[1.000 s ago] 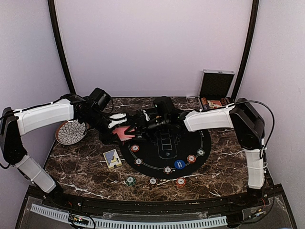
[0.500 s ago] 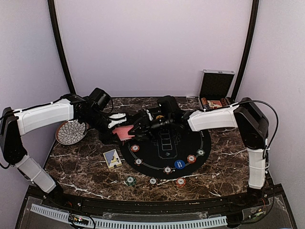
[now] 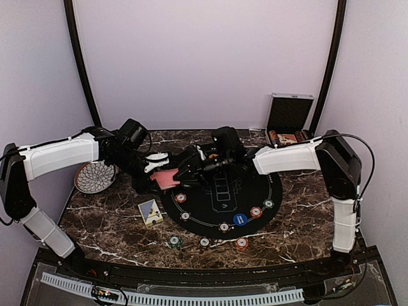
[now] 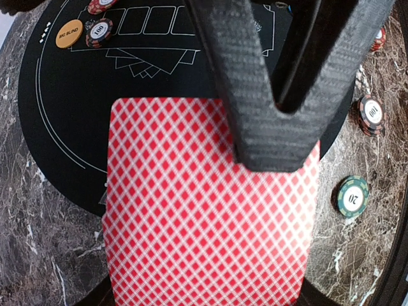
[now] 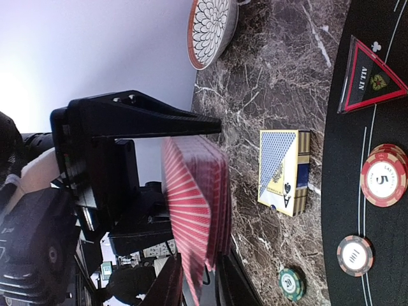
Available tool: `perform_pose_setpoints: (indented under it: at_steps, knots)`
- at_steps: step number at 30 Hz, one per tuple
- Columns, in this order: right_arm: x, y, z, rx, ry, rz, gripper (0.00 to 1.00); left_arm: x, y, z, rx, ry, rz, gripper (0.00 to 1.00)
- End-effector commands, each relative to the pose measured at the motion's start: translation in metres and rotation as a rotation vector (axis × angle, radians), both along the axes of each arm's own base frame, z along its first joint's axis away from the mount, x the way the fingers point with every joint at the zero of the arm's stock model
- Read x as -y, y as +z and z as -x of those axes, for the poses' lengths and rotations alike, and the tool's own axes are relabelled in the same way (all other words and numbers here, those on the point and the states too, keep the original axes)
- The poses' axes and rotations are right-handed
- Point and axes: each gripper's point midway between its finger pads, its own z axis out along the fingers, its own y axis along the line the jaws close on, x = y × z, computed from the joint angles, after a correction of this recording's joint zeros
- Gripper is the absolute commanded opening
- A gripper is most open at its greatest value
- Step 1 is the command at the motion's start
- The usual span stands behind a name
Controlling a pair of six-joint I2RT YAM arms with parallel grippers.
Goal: Distribute texas hold em gaming equipment
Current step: Pick up the poker card from the face-down deck piles.
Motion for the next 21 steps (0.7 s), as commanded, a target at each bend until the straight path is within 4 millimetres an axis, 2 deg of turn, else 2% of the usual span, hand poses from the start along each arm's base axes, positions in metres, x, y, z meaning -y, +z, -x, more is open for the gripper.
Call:
perform_pose_setpoints:
  at_steps: [1,9,16,21]
  knots:
    - [0.0039,0.0327,-0.0014,0.057,0.007,-0.064,0.19,-0.0006,-0.0001,0.0042,-0.013,-0.001,0.005,0.06]
    - [0.0044,0.0366,0.0,0.038,0.008,-0.092,0.15,-0.002,-0.0018,0.0045,-0.012,-0.005,-0.005,0.05]
    - [0.0012,0.0283,0.0005,0.0,0.011,-0.112,0.12,-0.002,-0.001,0.0045,-0.015,-0.004,-0.006,0.04]
    - [-0.0015,0.0294,0.0013,-0.022,0.014,-0.139,0.11,-0.0022,-0.0029,0.0051,-0.021,-0.004,-0.01,0.04]
